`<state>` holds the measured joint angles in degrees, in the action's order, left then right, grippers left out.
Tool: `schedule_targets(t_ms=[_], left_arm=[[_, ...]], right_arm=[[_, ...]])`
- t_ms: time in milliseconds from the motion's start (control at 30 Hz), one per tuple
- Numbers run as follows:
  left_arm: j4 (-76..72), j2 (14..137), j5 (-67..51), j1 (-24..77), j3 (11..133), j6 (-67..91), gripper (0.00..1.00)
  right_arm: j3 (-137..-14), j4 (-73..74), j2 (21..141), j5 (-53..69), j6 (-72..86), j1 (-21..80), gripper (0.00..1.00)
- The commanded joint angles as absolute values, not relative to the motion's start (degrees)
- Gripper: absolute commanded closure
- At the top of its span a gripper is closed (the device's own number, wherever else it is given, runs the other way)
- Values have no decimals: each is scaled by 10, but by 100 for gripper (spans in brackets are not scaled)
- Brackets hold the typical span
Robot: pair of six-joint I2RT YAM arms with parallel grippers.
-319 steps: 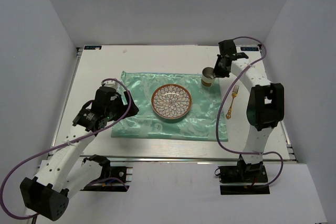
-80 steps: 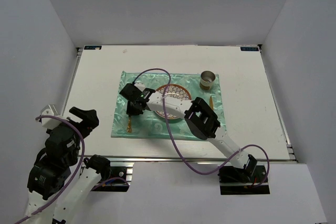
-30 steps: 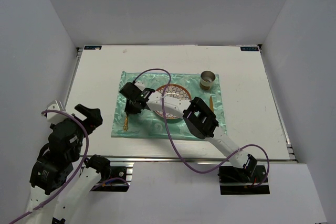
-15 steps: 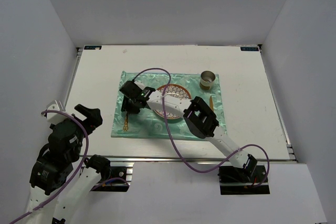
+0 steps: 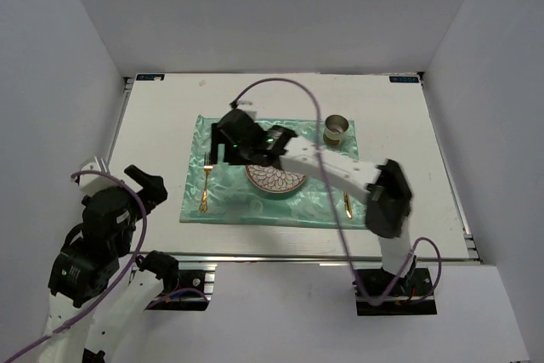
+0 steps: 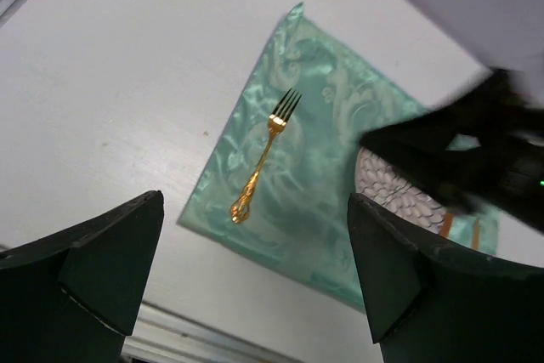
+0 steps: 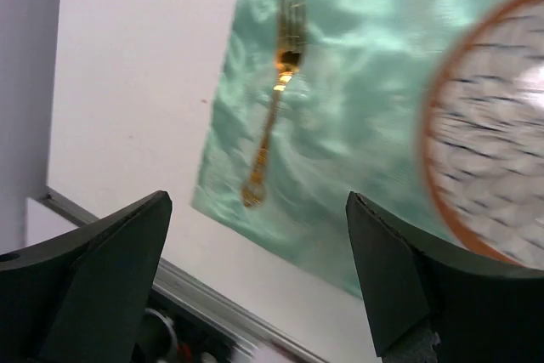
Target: Set the dinner table for one person
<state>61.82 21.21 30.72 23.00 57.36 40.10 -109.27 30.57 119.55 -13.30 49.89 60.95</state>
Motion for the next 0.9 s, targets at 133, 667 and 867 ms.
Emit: schedule_targets(t_ms=[133,667,867], left_arm=[[717,383,273,231,686,367,2],[806,463,264,226,838,310,2],[809,466,265,226,852,309,2]], right_arm=[[-860,454,820,-382,327,606,11],[-788,751,430,-455,361,603,11],[-770,751,354,-447,355,600,11]])
